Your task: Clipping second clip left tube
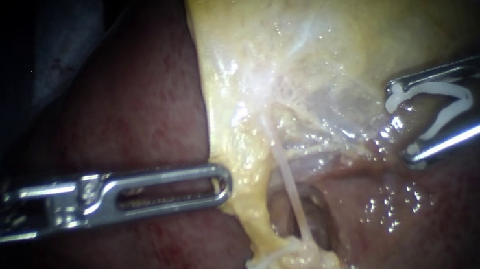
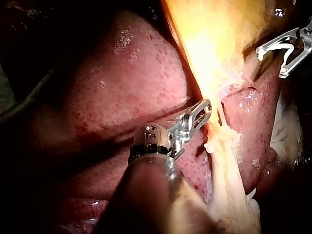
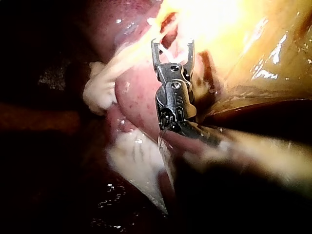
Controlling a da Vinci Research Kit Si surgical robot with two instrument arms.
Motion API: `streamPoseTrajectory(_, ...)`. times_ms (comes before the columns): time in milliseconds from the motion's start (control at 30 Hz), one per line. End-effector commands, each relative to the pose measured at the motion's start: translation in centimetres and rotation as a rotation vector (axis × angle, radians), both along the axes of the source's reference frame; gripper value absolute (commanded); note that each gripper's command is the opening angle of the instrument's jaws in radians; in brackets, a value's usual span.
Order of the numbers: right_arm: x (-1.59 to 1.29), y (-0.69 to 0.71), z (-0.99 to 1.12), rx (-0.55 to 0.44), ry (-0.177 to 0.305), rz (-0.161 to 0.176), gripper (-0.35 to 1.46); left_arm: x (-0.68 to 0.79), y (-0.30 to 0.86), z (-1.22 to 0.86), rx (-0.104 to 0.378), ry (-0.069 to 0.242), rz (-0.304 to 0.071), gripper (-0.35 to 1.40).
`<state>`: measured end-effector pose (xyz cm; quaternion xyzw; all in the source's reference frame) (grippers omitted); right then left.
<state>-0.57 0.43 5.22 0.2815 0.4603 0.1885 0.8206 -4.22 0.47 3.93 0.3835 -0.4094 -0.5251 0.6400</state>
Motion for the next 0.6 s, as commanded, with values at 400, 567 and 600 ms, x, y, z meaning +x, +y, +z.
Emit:
streamPoseTrajectory(400,0.24,-0.21,0.13,0.009,0.020,-0.028,0.57,0.04,-0.04,-0.15,0.007,-0.001,-0.004,-0.35)
streamPoseTrajectory(567,0.50,-0.43,0.29,0.021,0.040,-0.056,0.56,0.05,-0.04,-0.15,0.007,-0.002,-0.004,-0.35)
streamPoseTrajectory(600,0.55,-0.47,0.32,0.032,0.041,-0.059,0.56,0.05,-0.04,-0.15,0.007,-0.002,-0.004,-0.35)
